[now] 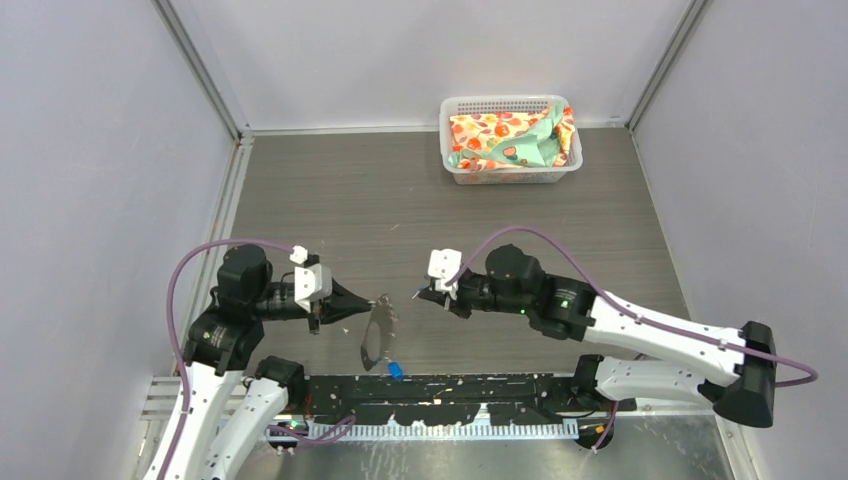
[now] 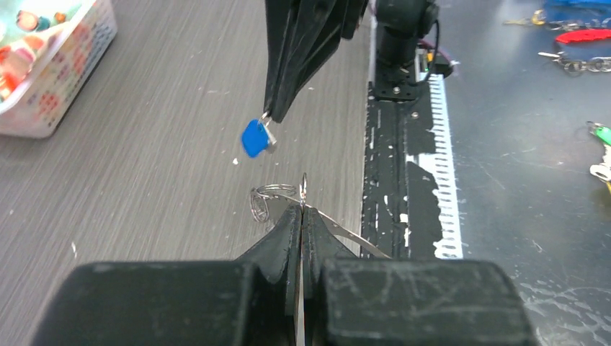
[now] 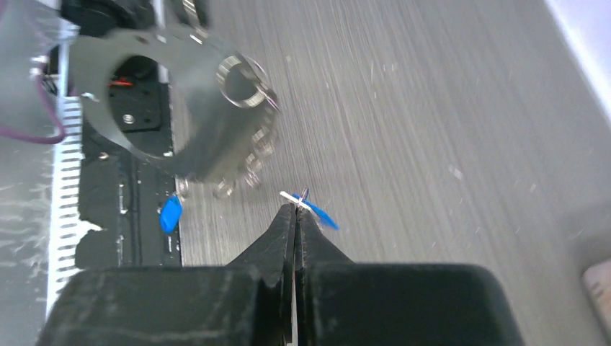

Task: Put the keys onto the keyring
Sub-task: Pick up the key from the center of the board, then insert the key onto the keyring.

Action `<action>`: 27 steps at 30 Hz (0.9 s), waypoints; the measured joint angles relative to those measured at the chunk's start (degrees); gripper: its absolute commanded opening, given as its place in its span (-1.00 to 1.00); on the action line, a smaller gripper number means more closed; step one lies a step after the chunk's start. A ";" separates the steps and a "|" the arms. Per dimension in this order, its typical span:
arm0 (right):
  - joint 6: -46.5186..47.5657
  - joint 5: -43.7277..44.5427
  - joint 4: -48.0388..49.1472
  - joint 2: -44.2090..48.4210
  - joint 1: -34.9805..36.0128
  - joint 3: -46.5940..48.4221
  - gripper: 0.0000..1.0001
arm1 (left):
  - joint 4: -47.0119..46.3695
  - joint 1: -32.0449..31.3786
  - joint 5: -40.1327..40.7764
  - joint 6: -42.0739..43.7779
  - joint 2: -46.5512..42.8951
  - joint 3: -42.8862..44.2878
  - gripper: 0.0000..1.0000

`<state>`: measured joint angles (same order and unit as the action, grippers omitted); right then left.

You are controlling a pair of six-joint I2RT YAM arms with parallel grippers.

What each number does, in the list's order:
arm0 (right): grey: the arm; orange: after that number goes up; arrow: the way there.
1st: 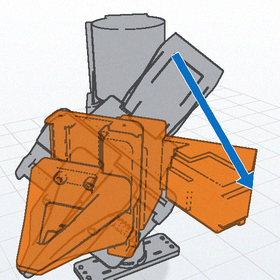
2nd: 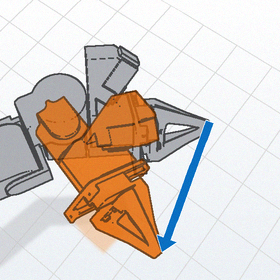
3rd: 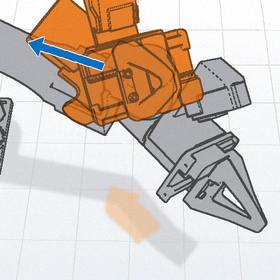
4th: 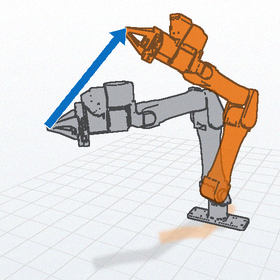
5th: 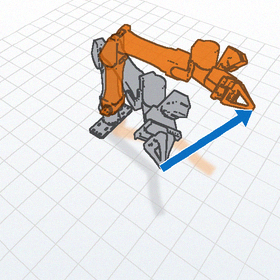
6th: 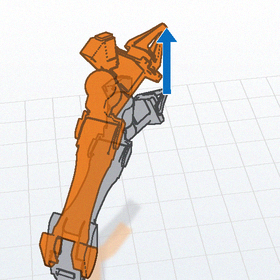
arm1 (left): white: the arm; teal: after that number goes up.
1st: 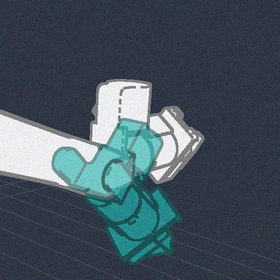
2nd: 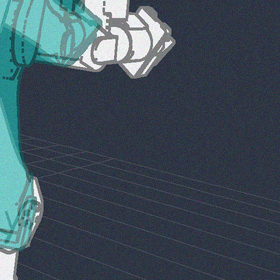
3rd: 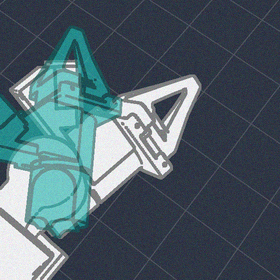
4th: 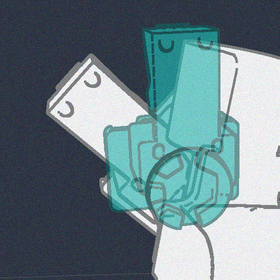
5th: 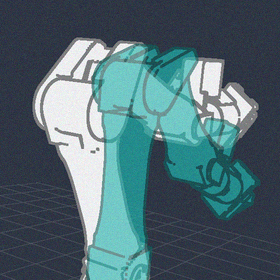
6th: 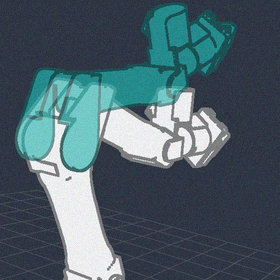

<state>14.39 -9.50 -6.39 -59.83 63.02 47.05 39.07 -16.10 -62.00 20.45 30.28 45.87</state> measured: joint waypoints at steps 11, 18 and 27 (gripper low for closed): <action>14.86 -5.55 -15.61 2.51 3.28 15.85 -0.98 | -2.40 0.00 -11.19 4.52 2.84 4.24 -0.99; 24.13 -9.33 -23.30 -3.10 3.28 25.24 -0.98 | 2.25 0.00 -13.94 19.61 2.99 6.45 -0.99; 32.28 -14.93 -35.23 -11.23 3.26 37.97 -0.98 | 21.59 -4.42 -10.75 54.90 5.57 10.40 -0.99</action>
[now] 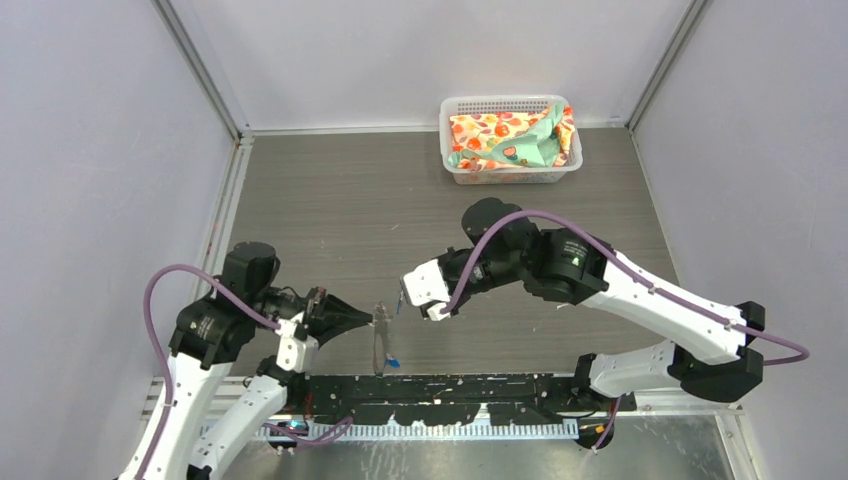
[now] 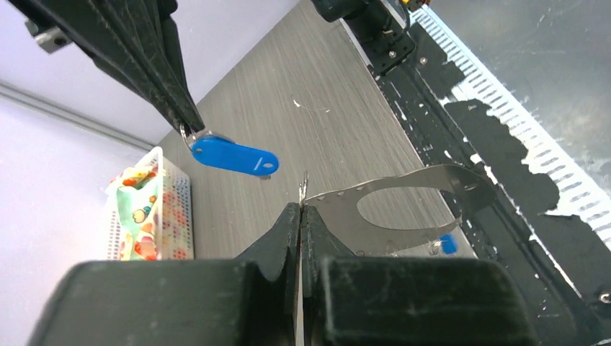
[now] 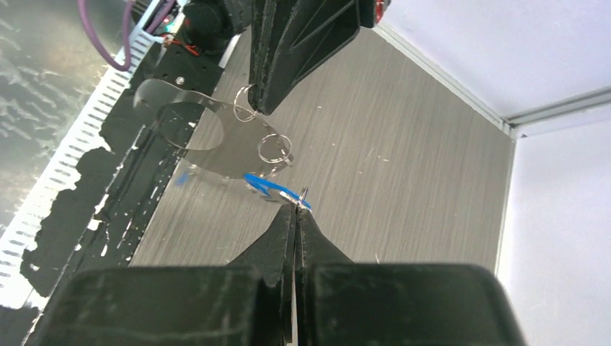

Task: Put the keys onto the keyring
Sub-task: Insert the key onto the keyring.

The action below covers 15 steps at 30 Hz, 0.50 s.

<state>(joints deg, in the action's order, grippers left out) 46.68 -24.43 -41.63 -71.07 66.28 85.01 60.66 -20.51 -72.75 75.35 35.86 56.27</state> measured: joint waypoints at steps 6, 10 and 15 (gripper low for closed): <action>1.53 -4.52 -6.21 -4.59 0.37 2.60 -0.98 | 6.49 -0.81 1.73 10.47 0.28 2.91 -0.99; 2.71 -5.55 -8.63 -6.71 1.57 5.14 -0.98 | 8.17 -1.18 1.84 12.24 0.39 2.91 -0.99; 4.09 -6.49 -11.04 -9.40 2.67 8.76 -0.98 | 10.21 -1.75 2.14 13.77 0.85 2.91 -0.99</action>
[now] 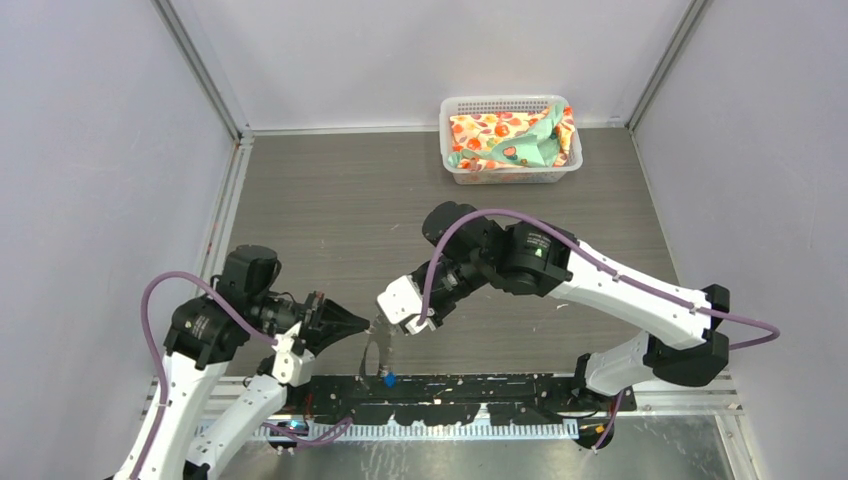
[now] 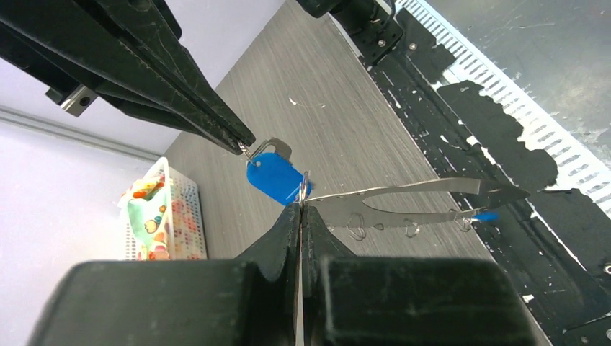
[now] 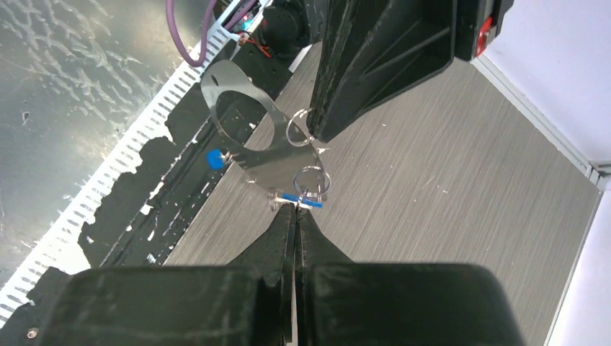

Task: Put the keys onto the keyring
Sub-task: Insert the key onto the keyring.

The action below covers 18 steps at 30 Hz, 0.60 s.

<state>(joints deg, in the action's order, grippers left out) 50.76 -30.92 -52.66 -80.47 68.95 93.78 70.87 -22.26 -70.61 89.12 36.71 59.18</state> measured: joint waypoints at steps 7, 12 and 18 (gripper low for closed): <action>1.38 -1.25 -2.89 -3.19 0.72 3.28 -0.98 | 0.76 -0.42 0.02 0.04 0.46 0.02 -0.99; 1.66 -1.33 -3.19 -4.35 1.14 3.54 -0.98 | 0.70 -0.50 0.02 -2.12 0.85 0.09 -1.00; -1.18 1.46 -1.09 -2.75 1.22 1.01 -0.98 | -2.45 -0.50 0.50 -11.23 0.94 0.09 -0.99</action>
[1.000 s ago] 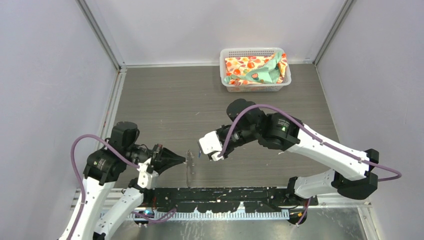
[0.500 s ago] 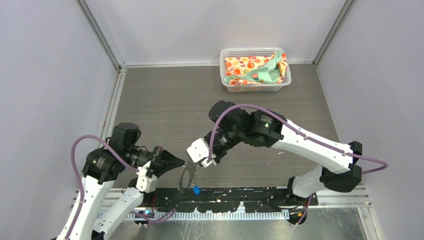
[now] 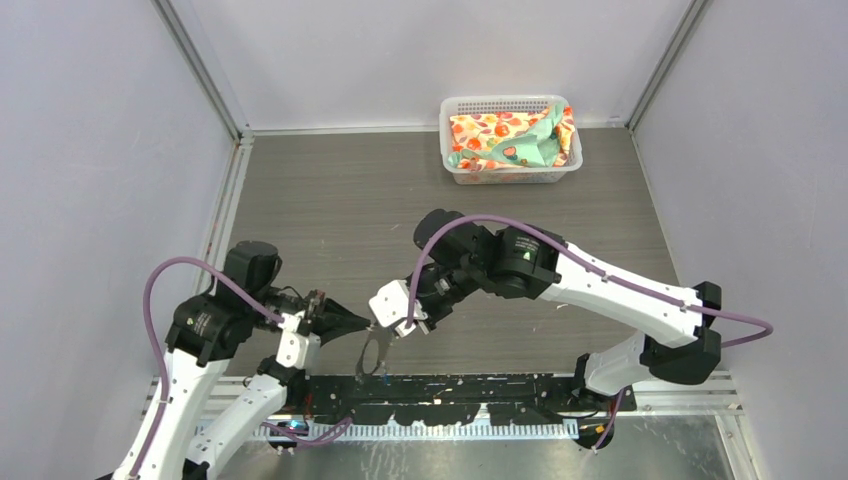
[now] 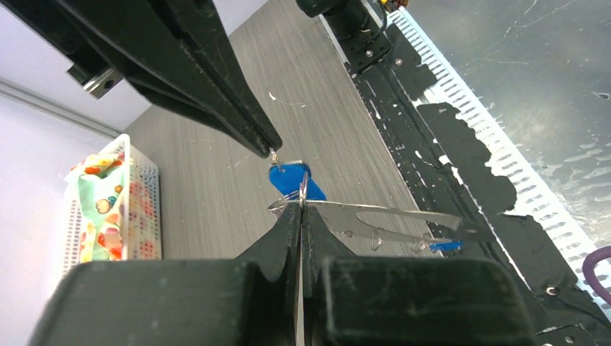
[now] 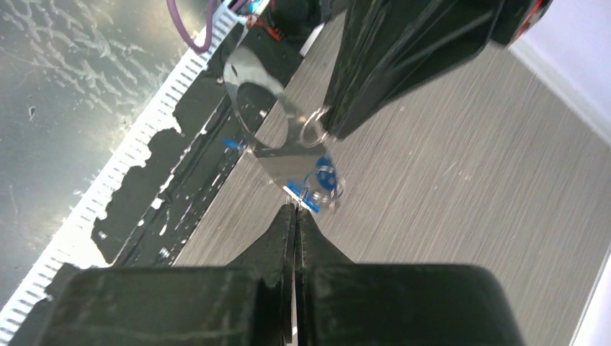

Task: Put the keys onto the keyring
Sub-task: Insert the key onto the keyring.

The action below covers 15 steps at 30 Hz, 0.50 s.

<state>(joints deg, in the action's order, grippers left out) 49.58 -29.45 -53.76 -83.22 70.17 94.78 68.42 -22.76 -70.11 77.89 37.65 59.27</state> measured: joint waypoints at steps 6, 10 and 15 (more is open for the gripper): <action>-4.46 1.97 2.16 4.02 0.00 -5.11 -0.98 | -2.25 0.00 -0.02 -7.80 0.46 0.00 -0.99; -4.83 2.62 4.20 4.66 0.13 -5.22 -0.98 | -2.82 0.00 -0.52 -11.39 1.95 0.00 -0.99; -3.52 2.71 4.26 3.34 0.17 -4.04 -0.98 | -3.19 0.00 -0.98 -13.94 2.60 0.00 -0.99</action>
<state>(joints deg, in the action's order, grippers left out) 46.06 -26.74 -49.50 -79.88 70.35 90.74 65.23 -22.76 -71.09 63.94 40.25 59.27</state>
